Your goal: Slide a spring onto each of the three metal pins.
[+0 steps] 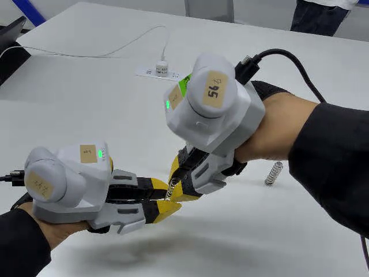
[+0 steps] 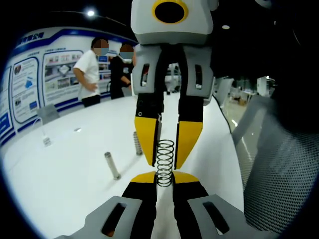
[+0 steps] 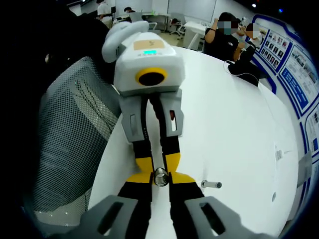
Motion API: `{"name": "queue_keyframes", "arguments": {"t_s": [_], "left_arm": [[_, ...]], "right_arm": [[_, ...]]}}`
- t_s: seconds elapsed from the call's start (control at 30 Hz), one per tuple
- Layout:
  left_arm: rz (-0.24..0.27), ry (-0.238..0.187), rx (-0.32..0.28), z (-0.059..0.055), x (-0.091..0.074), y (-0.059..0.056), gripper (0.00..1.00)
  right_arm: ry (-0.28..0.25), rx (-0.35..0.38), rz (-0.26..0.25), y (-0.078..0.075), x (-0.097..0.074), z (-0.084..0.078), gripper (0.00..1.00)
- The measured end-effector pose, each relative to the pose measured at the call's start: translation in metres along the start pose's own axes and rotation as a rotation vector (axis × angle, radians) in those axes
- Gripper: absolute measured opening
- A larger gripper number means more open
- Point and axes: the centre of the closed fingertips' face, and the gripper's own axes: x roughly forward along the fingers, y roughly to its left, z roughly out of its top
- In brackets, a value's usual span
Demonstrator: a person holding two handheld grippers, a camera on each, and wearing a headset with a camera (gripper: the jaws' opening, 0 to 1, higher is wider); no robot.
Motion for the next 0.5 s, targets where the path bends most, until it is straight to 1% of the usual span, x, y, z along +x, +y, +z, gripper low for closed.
{"name": "queue_keyframes", "arguments": {"t_s": [0.33, 0.5], "left_arm": [[0.000, -0.008, 0.002, 0.0025, 0.0004, 0.0001, 0.11], [0.012, -0.014, 0.005, 0.0036, -0.0003, 0.0028, 0.11]], "right_arm": [[-0.004, 0.007, 0.003, 0.0005, 0.0002, 0.0014, 0.13], [0.001, 0.002, -0.005, -0.0011, -0.0012, 0.0018, 0.12]]}}
